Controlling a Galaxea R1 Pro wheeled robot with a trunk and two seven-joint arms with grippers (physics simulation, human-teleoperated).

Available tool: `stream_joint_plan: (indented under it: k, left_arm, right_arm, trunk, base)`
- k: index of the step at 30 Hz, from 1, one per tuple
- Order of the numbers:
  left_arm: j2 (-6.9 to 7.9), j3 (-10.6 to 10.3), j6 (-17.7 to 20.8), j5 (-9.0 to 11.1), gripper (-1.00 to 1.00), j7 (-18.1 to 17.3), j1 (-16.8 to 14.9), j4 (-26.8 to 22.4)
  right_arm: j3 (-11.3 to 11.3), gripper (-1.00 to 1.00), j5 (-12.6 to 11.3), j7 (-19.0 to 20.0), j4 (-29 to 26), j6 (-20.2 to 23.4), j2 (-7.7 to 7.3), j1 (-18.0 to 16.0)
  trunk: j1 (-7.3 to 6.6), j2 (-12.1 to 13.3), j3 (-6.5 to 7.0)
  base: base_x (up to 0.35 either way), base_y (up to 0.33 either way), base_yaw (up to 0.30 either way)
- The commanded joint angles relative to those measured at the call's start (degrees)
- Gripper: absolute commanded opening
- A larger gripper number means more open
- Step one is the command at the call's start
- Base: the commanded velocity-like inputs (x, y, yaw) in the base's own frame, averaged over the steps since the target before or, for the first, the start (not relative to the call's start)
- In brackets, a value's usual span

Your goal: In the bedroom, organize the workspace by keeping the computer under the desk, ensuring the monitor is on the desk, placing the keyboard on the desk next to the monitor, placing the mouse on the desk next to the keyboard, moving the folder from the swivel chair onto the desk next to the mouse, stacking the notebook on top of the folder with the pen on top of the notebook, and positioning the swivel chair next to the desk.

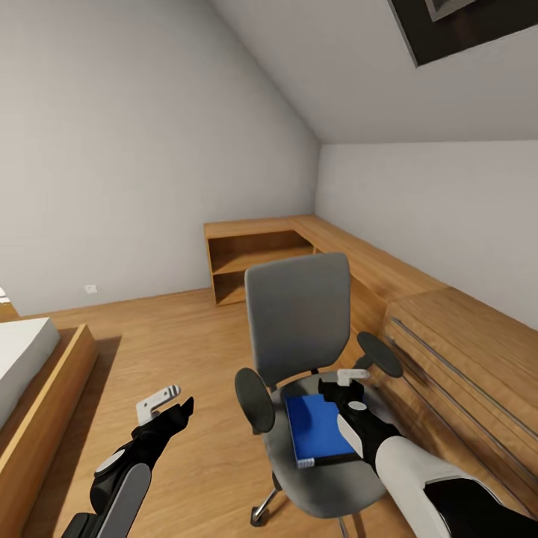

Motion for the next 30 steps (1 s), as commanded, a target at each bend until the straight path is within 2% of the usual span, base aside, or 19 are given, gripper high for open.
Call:
stream_joint_plan:
  k: [1, 18, 22, 30]
  left_arm:
    - [0.03, -0.1, 0.1, 0.5, 1.00, 0.6, 0.0, -0.1]
    - [-0.04, -0.3, 0.0, 0.5, 1.00, 0.6, 0.0, 0.1]
    - [0.04, -0.4, -0.1, 0.5, 1.00, 0.5, 0.0, 0.2]
    - [0.05, -0.3, -0.1, 0.4, 1.00, 0.5, 0.0, 0.2]
  right_arm:
    - [0.5, 1.00, -0.4, -0.3, 0.1, -0.3, 0.07, -0.1]
    - [0.7, 1.00, -0.2, -0.3, 0.2, -0.5, 0.56, -0.1]
    - [0.7, 1.00, -0.1, -0.3, 0.2, -0.6, 0.67, -0.1]
    - [0.7, 1.00, -0.1, -0.3, 0.2, -0.6, 0.68, -0.1]
  trunk:
    - [0.22, -0.4, -0.24]
    - [3.96, -7.3, -3.29]
    - [3.96, -7.3, -3.29]
    - [3.96, -7.3, -3.29]
  base:
    - [0.000, 0.000, 0.000]
    - [0.000, 0.000, 0.000]
    - [0.015, 0.000, 0.000]
    - [0.183, 0.000, 0.000]
